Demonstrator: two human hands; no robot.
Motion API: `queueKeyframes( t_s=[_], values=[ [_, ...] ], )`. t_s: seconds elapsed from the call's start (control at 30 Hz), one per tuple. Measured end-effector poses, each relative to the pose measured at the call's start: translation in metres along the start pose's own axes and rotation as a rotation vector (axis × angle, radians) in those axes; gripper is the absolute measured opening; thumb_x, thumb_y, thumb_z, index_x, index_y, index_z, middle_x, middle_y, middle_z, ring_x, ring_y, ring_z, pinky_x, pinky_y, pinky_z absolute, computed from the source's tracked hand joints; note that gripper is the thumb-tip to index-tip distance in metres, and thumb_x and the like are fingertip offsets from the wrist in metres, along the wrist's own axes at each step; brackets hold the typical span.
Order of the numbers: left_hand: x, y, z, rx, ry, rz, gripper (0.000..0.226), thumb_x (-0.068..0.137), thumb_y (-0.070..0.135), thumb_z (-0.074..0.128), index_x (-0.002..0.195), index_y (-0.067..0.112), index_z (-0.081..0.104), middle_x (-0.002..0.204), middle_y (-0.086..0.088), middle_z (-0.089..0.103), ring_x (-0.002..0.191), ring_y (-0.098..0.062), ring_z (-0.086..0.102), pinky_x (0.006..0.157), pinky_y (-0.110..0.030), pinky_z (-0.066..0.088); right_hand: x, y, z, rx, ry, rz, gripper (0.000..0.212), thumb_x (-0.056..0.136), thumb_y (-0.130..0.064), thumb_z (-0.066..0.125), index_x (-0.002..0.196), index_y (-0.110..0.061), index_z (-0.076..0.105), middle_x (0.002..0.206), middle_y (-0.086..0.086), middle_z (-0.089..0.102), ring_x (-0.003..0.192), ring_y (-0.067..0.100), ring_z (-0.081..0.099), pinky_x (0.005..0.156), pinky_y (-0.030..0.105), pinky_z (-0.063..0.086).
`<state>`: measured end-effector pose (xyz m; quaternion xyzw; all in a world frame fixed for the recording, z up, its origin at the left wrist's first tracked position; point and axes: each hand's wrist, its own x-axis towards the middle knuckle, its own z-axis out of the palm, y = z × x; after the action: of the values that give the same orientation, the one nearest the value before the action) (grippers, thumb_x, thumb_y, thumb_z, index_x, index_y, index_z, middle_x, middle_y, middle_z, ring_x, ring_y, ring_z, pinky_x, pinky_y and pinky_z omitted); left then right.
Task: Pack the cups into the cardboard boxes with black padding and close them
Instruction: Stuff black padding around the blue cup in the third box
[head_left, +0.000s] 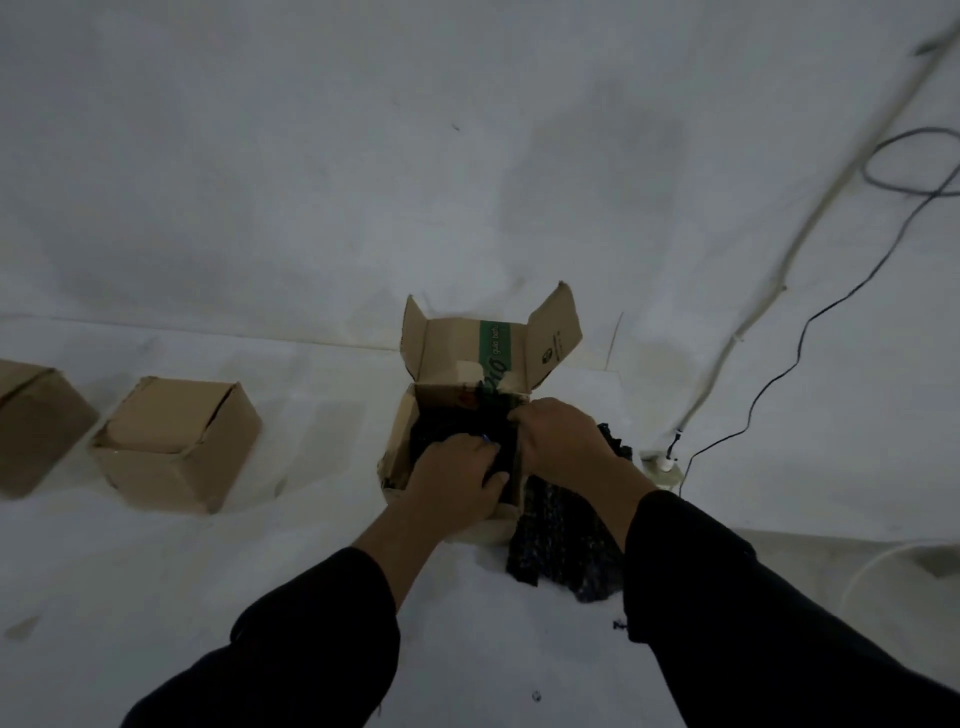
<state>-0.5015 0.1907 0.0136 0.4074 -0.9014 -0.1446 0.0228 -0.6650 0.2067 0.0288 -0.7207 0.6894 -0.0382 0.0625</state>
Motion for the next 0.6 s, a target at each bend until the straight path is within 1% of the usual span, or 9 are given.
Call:
queueKeyframes(
  t_s=[0.03,0.07,0.1,0.17,0.27,0.4,0.6],
  values=[
    [0.001,0.004,0.001,0.006,0.009,-0.007,0.048,0.097,0.040,0.039,0.137,0.013,0.044,0.138,-0.005,0.048,0.133,-0.024,0.038,0.101,-0.034,0.036,-0.007,0.004,-0.001,0.011,0.020,0.009,0.033,0.091,-0.017,0.044,0.122,-0.012,0.055,0.116,0.010,0.058,0.111,0.030,0.052,0.088,0.037,0.047],
    [0.001,0.008,0.002,0.017,0.014,-0.009,0.053,0.098,0.040,0.038,0.143,0.014,0.036,0.147,-0.003,0.039,0.140,-0.022,0.028,0.109,-0.036,0.031,-0.014,0.009,-0.003,0.018,0.040,0.016,0.034,0.092,-0.017,0.043,0.124,-0.011,0.054,0.118,0.010,0.058,0.114,0.029,0.051,0.091,0.036,0.045],
    [0.002,0.014,0.002,0.032,0.021,-0.003,0.055,0.098,0.040,0.037,0.146,0.015,0.030,0.151,-0.002,0.033,0.144,-0.021,0.020,0.113,-0.037,0.026,-0.022,0.014,-0.004,0.021,0.058,0.022,0.035,0.093,-0.016,0.042,0.125,-0.012,0.054,0.121,0.009,0.057,0.116,0.028,0.050,0.094,0.035,0.043],
    [0.002,0.026,0.002,0.054,0.036,0.014,0.057,0.098,0.039,0.036,0.148,0.014,0.024,0.155,-0.002,0.025,0.146,-0.021,0.013,0.116,-0.039,0.021,-0.038,0.026,-0.005,0.034,0.095,0.048,0.037,0.093,-0.016,0.041,0.128,-0.014,0.053,0.125,0.007,0.056,0.120,0.026,0.047,0.097,0.032,0.040],
    [0.005,0.047,0.004,0.043,0.076,0.057,0.060,0.097,0.036,0.037,0.149,0.011,0.020,0.157,-0.003,0.020,0.147,-0.023,0.008,0.118,-0.041,0.016,-0.059,0.043,-0.007,0.072,0.124,0.108,0.040,0.094,-0.016,0.042,0.133,-0.015,0.049,0.134,0.006,0.052,0.127,0.024,0.043,0.103,0.030,0.035],
    [0.010,0.076,0.013,0.062,0.102,0.126,0.064,0.096,0.036,0.038,0.150,0.010,0.017,0.158,-0.005,0.015,0.147,-0.023,0.007,0.120,-0.041,0.010,-0.084,0.065,-0.004,0.064,0.112,0.168,0.043,0.093,-0.017,0.042,0.136,-0.014,0.045,0.135,0.008,0.051,0.128,0.024,0.042,0.105,0.030,0.033],
    [0.014,0.107,0.040,0.064,0.015,0.150,0.067,0.094,0.034,0.039,0.151,0.010,0.012,0.159,-0.005,0.011,0.147,-0.022,0.002,0.120,-0.041,0.010,-0.111,0.086,0.014,0.031,0.067,0.255,0.046,0.093,-0.022,0.043,0.139,-0.014,0.041,0.136,0.006,0.050,0.128,0.022,0.043,0.102,0.031,0.035]
  ],
)
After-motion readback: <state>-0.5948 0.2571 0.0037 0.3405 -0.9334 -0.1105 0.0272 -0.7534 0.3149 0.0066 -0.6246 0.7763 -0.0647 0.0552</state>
